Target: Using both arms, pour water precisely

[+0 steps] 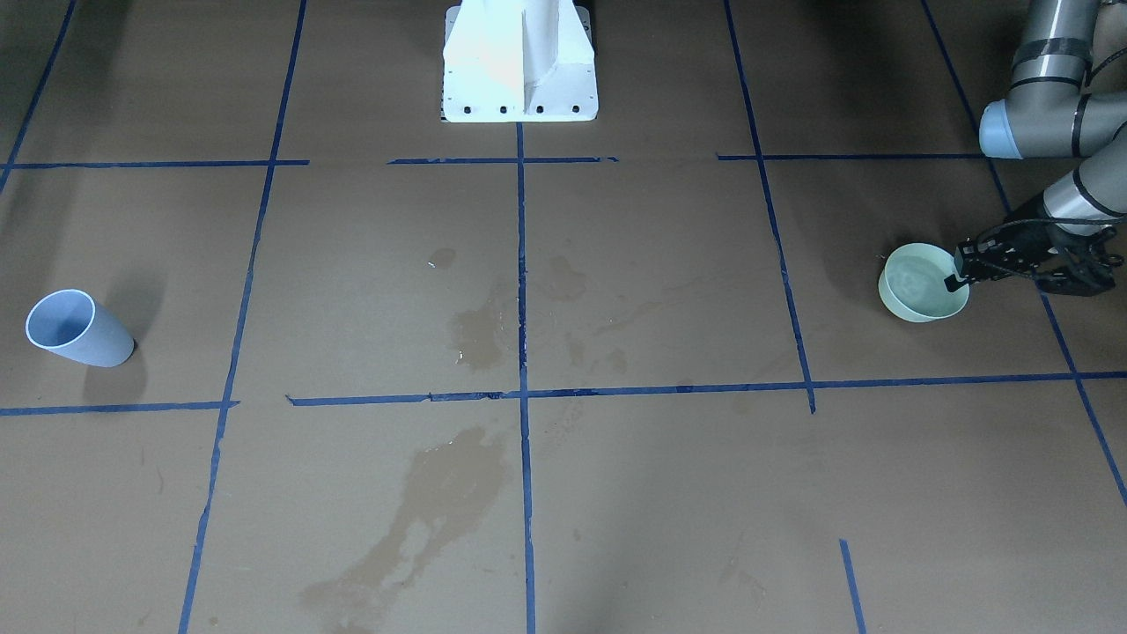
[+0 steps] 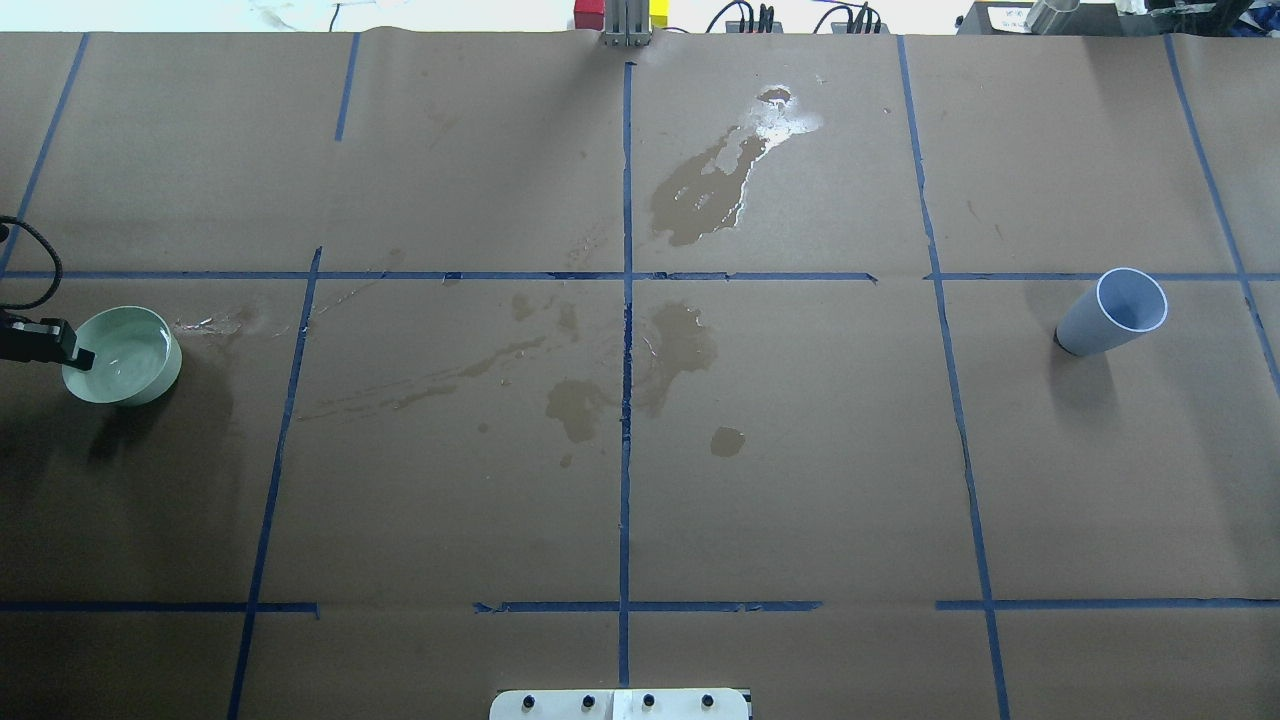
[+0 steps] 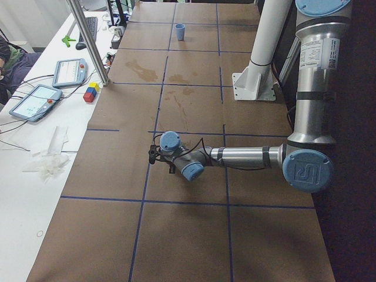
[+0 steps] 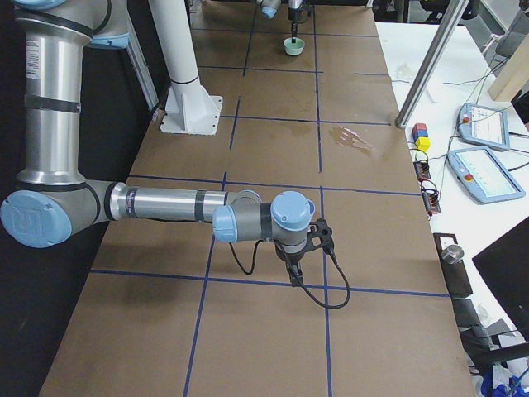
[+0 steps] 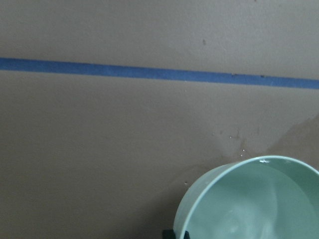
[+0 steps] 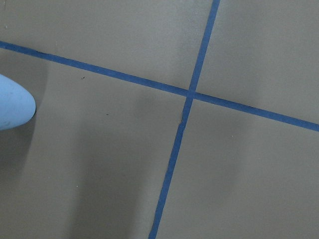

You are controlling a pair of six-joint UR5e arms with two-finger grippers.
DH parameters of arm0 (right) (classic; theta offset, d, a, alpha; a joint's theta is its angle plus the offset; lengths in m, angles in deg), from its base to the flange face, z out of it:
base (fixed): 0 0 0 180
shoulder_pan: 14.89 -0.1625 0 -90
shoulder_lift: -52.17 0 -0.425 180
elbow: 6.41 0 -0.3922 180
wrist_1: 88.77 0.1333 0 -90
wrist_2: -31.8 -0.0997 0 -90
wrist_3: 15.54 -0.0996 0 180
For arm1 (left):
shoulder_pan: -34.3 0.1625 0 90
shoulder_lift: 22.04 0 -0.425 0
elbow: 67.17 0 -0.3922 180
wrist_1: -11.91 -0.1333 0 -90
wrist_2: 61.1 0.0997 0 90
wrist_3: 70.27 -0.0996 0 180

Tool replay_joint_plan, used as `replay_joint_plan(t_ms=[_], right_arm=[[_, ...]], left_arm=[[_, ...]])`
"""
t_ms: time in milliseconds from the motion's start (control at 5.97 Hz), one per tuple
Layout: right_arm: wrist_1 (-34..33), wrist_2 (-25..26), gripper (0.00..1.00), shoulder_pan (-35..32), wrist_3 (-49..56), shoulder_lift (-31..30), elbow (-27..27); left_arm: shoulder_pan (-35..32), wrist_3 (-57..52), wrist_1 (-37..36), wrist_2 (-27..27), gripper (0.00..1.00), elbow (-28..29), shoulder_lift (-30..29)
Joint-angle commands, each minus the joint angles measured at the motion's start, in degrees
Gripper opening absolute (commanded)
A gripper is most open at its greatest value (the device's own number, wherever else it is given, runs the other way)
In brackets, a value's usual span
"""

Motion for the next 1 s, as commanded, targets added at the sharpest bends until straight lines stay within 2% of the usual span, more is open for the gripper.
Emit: replay_joint_plan(t_ms=[0,167,335,670,837], right_arm=[[0.07,0.00,1.00,0.03,0.00,0.00,-0.09],[0.07,-0.09,1.00,0.03,0.00,0.09,-0.09],[0.07,0.00,1.00,0.03,-0.09,0.09,-0.61],[-0.02,-0.09,1.00,0.03,0.09,0.09,-1.14],[-0.02,-0.09,1.00,0.03,0.09,0.09,-1.32]], left_arm=[[0.09,0.13,0.07,-0.09,0.21,1.26,-1.24],[0.09,0.05,0.15,-0.26,0.71,1.26,-1.33],[0.09,-0.13,0.07,-0.09,1.00,0.82,-1.33],[-0.78,-1.87,-0.20,-0.44,1.00,-0.76,-0.80],[-4.53,-11.46,-3.42,-0.53,1.00,-1.03,-0.71]])
